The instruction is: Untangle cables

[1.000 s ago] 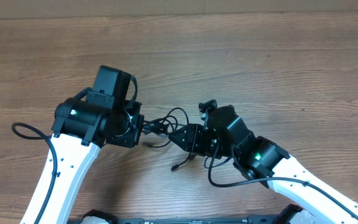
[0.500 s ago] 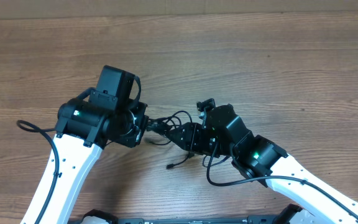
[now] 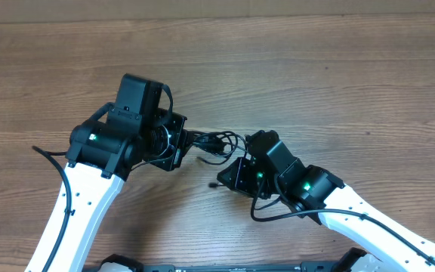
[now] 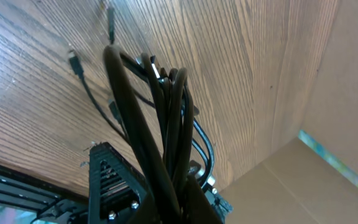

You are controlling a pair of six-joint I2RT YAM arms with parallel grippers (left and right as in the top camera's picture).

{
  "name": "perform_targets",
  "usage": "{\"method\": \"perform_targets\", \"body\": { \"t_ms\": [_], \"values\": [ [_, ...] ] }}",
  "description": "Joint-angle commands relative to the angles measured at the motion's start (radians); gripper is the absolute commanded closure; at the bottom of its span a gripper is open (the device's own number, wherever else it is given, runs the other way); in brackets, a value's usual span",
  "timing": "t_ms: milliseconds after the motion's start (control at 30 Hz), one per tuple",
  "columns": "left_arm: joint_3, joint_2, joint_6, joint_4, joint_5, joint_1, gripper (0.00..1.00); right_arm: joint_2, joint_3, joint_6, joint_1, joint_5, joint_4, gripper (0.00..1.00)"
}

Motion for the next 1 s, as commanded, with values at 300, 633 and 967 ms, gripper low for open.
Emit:
{"method": "perform_targets", "body": {
  "t_ms": [300,633,967],
  "values": [
    [0.023,-0.006,0.544,-0.032,-0.283,0.009,0.95,-0.059,0.006,-0.003,0.0,-0.049,0.038,0.65],
    [0.023,-0.006,0.549,-0.026,-0.258,-0.032,0.96,-0.059,0.006,0.077,0.0,-0.049,0.163,0.62],
    [0.023,-0.006,0.513,0.019,-0.208,-0.133,0.96,-0.03,0.006,0.134,-0.005,0.077,0.133,0.6]
  ]
}}
